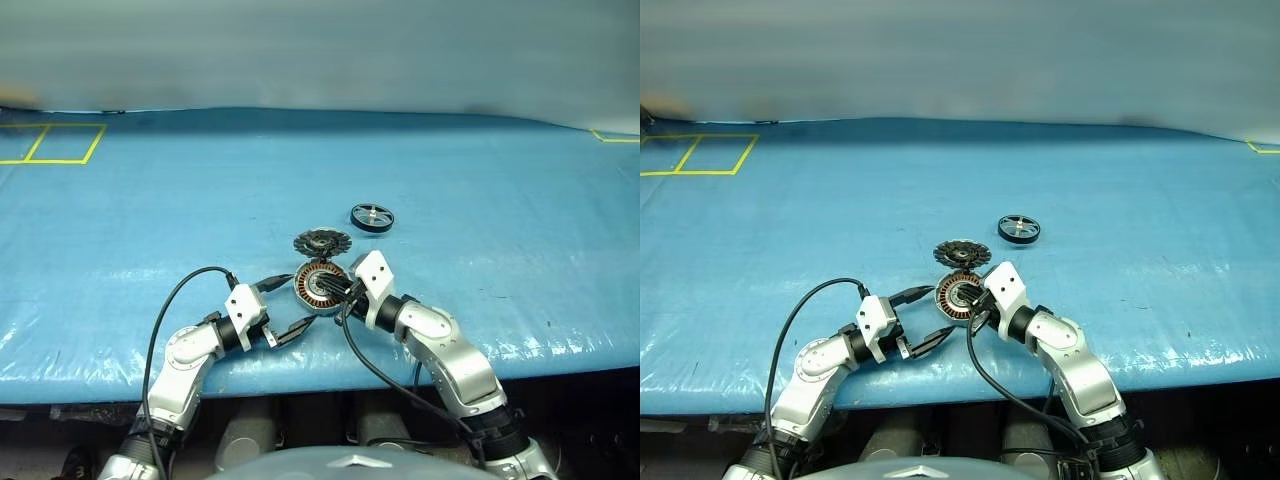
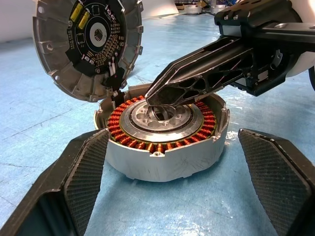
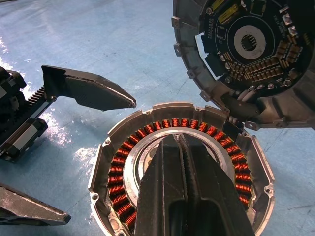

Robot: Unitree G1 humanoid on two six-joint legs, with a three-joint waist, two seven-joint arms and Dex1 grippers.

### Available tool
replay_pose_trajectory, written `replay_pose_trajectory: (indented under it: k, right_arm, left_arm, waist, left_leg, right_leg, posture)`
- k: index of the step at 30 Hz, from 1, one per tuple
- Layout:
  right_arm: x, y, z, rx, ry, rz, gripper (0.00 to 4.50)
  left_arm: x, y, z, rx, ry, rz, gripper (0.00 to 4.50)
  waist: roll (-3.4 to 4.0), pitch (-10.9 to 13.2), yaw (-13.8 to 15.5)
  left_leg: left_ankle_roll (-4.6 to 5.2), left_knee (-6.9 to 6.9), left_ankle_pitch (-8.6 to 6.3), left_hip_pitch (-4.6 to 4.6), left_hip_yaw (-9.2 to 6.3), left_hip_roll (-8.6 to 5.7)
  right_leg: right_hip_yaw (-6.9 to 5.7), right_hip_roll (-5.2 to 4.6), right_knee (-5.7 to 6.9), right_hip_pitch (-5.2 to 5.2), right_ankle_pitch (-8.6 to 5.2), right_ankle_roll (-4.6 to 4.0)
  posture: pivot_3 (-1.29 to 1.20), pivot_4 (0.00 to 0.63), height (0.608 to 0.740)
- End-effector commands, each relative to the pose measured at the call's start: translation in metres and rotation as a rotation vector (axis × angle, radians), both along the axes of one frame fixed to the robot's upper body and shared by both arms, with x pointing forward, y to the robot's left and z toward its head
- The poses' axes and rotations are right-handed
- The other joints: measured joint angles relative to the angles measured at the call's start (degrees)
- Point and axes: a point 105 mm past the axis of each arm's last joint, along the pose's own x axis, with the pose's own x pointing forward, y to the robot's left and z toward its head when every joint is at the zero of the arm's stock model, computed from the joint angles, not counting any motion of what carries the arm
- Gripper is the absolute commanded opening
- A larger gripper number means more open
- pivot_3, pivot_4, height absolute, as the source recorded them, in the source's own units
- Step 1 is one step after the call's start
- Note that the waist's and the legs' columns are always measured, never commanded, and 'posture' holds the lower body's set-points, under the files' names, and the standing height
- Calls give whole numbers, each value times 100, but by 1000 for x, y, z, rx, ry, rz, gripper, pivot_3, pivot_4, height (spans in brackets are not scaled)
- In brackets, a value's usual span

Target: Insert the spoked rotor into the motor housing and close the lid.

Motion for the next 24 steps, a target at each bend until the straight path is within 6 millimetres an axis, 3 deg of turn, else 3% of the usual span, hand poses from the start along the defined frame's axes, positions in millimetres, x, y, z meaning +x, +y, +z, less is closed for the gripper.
replay_pose_trajectory:
  k: [1, 8, 15, 24]
  right_arm:
    - [3, 3, 12, 24, -48, 6, 37]
    - [12, -1, -8, -82, -5, -41, 37]
    - [8, 1, -11, -103, 5, -25, 37]
    - [2, 6, 16, 17, -40, 0, 37]
  left_arm:
    - [1, 3, 4, -4, -26, 10, 4500]
    - [1, 3, 4, -2, -26, 11, 4500]
    - [0, 4, 4, -1, -27, 16, 4500]
    - [0, 3, 4, 0, -24, 9, 4500]
  waist:
    - [1, 0, -1]
    - [1, 1, -3]
    - [1, 1, -3]
    - [4, 3, -3]
  left_leg:
    - [0, 0, 0, 0, 0, 0]
    - [-1, 0, 0, 1, 0, 0]
    - [-2, -1, -1, 1, -2, 0]
    - [-4, -1, -2, -1, -2, 1]
  right_leg:
    - [0, 0, 0, 0, 0, 0]
    - [-1, -1, 0, 0, 1, -1]
    - [-6, -1, -1, 1, 2, -5]
    - [-6, -2, -1, 0, -1, -1]
  posture:
    - [0, 150, 740]
    - [0, 150, 740]
    - [0, 150, 740]
    - [0, 150, 740]
